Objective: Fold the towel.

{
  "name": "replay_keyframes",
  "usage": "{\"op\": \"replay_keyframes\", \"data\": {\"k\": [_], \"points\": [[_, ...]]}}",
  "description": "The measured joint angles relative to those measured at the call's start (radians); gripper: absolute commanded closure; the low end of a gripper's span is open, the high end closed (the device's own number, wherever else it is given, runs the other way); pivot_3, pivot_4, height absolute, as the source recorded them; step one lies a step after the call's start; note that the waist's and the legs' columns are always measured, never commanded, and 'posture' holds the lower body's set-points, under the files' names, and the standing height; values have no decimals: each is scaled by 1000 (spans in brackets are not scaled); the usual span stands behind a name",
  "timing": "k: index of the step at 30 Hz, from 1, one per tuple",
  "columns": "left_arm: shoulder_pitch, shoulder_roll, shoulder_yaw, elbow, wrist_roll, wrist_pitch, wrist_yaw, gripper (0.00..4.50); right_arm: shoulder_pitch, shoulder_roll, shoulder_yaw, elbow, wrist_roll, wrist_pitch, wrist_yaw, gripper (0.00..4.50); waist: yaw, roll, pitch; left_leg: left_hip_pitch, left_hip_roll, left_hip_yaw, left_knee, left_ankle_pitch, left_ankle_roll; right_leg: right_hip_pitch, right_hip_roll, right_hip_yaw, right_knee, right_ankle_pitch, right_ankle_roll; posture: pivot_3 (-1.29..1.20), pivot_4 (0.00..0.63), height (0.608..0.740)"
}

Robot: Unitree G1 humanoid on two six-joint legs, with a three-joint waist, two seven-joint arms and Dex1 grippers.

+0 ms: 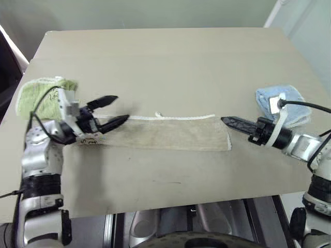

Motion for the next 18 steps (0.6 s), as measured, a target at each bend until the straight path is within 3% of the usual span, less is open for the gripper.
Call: {"op": "replay_keyframes", "data": {"k": [4,10,18], "points": [[59,-43,-32,-76,-19,36,17,0,89,36,5,-14,275,-6,-231,31,1,0,0,0,0,0,0,0,0,0,0,0,0,-4,7,0,150,703],[192,24,-71,-141,-13,52,-64,0,315,-49,102,-99,644,-186,-510,31,3,0,0,0,0,-2,0,-2,0,0,0,0,0,-8,12,0,150,703],[200,93,-111,-251,-13,120,-95,0,481,-171,165,-204,718,-318,-533,31,8,0,0,-2,-1,-5,0,-8,-4,1,0,0,-3,-8,13,0,150,703]]}}
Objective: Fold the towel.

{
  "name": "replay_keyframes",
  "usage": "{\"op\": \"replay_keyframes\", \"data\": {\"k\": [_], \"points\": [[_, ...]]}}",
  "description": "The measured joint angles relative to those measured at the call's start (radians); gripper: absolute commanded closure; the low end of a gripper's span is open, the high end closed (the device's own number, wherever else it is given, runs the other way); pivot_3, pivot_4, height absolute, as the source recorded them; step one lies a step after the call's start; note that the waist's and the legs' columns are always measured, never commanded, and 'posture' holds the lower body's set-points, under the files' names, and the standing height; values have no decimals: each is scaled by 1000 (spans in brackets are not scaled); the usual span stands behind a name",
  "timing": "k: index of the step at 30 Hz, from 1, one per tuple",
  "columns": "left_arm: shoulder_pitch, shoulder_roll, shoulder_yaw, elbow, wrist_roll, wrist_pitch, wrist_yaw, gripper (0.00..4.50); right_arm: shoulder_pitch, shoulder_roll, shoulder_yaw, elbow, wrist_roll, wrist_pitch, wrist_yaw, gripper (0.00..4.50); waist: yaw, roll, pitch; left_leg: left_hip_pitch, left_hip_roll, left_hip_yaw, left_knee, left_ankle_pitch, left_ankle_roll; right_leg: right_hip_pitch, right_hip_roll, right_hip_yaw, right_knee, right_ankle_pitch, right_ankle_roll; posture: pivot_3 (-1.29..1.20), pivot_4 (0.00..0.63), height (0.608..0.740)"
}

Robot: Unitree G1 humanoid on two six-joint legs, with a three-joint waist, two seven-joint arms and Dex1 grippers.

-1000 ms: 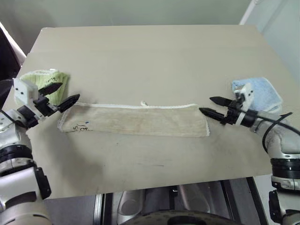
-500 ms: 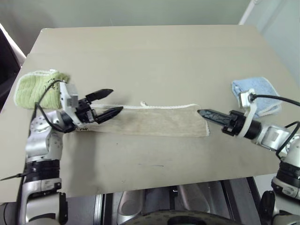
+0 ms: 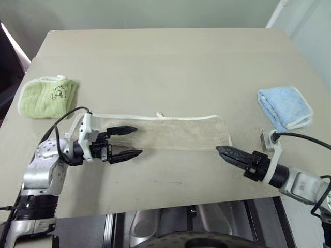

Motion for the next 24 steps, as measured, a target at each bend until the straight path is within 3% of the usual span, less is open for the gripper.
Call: {"op": "replay_keyframes", "data": {"k": [8,24], "points": [[-12,32,-56,-69,10,45,-2,0,-8,-67,60,34,7,-81,-75,31,-1,0,0,0,0,-1,0,-1,1,-1,1,0,-1,-1,-1,0,150,703],[-53,31,-80,24,57,-19,-42,0,-43,24,75,111,10,-128,-153,31,2,1,0,0,0,-1,0,-4,3,0,0,0,-1,1,-8,0,150,703]]}}
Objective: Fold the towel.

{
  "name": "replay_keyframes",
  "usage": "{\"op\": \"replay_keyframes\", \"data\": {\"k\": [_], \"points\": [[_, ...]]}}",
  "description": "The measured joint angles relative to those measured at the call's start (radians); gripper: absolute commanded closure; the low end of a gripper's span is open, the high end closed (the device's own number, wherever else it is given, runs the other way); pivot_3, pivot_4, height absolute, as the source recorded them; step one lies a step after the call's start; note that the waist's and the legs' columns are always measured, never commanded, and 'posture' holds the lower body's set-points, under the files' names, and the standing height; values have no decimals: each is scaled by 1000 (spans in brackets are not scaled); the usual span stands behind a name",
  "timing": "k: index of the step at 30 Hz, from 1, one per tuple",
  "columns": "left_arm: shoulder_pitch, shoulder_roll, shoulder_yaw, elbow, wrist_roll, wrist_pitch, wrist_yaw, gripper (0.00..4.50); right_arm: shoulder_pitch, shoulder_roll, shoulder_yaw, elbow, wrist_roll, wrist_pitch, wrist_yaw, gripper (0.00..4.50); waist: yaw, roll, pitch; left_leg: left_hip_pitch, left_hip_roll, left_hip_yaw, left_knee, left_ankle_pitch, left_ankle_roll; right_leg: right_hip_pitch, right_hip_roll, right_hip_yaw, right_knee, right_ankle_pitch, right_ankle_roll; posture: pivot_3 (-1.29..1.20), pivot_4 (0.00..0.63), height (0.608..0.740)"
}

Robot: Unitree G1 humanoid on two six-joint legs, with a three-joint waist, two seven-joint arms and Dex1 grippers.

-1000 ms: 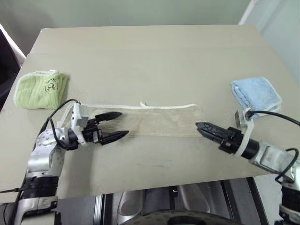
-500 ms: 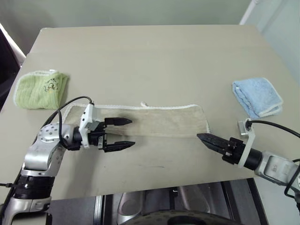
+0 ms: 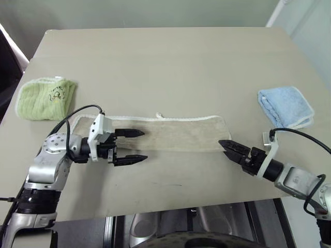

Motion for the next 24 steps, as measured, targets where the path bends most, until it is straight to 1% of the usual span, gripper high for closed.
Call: {"op": "replay_keyframes", "data": {"k": [5,8,12,16,23,24], "points": [[6,-8,-2,54,20,-48,-22,0,-4,33,-3,6,12,-9,-30,31,-1,0,0,0,0,0,0,0,0,1,0,0,0,0,1,0,150,703],[11,-19,-7,80,35,-76,-28,0,-9,33,-4,13,14,-2,-31,31,-1,0,0,1,0,0,0,0,1,1,0,0,0,-2,4,0,150,703],[12,-36,-17,113,52,-107,-39,0,-15,32,-5,26,21,5,-36,31,-1,-1,0,1,0,0,0,0,0,1,0,0,0,-2,3,0,150,703],[12,-41,-18,121,57,-121,-45,0,-30,28,-3,40,27,15,-41,31,-1,-1,0,1,0,0,0,0,0,1,0,0,0,-2,3,0,150,703],[-3,-45,-19,144,64,-127,-45,0,-80,63,0,65,27,10,-86,31,-2,-1,-1,1,0,0,0,1,1,1,0,0,0,-1,3,0,150,703],[-8,-46,-19,143,64,-127,-45,0,-81,68,0,65,27,8,-88,197,-2,-1,-1,1,0,0,0,1,1,1,0,0,0,-1,2,0,150,703]]}}
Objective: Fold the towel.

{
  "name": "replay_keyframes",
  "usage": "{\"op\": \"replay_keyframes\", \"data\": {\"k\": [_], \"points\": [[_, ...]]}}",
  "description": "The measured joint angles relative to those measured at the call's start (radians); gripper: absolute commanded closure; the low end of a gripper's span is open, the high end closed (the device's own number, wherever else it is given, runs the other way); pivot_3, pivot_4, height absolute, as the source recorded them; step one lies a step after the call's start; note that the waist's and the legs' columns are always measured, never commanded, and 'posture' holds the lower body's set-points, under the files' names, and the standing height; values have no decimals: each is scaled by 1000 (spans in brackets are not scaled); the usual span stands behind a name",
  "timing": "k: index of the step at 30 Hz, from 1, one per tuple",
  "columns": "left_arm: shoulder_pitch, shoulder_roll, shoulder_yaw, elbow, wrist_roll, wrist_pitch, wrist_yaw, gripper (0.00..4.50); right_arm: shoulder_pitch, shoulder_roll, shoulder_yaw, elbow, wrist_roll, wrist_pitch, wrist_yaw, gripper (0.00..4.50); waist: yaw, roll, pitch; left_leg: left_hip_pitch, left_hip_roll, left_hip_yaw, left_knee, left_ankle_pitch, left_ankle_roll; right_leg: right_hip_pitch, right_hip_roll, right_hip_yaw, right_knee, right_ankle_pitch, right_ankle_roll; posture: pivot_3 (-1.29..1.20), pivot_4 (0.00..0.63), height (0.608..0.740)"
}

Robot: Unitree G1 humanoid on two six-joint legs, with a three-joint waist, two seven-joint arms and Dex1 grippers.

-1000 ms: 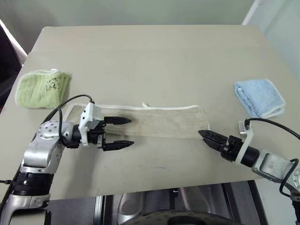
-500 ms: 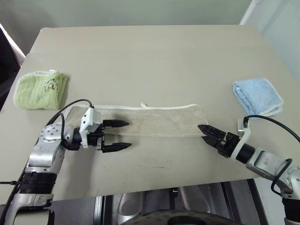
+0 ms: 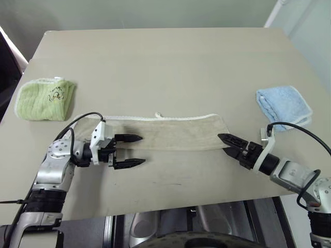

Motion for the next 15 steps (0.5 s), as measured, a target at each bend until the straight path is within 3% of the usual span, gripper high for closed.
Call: {"op": "replay_keyframes", "data": {"k": [3,13,15], "points": [[-16,0,0,-1,0,0,3,0,-1,6,2,6,-3,-5,-8,958,0,0,0,0,0,0,0,0,0,0,0,0,0,1,-1,0,150,703],[-29,-1,0,0,11,0,4,0,15,1,21,-1,-12,-17,-17,4413,1,0,0,-1,0,0,0,-1,0,-1,0,0,0,0,-2,0,150,703],[-29,-6,0,0,12,-1,5,0,15,15,12,-8,-12,-28,-16,4464,1,0,0,-1,0,0,0,-1,0,-1,0,0,0,0,-2,0,150,703]]}}
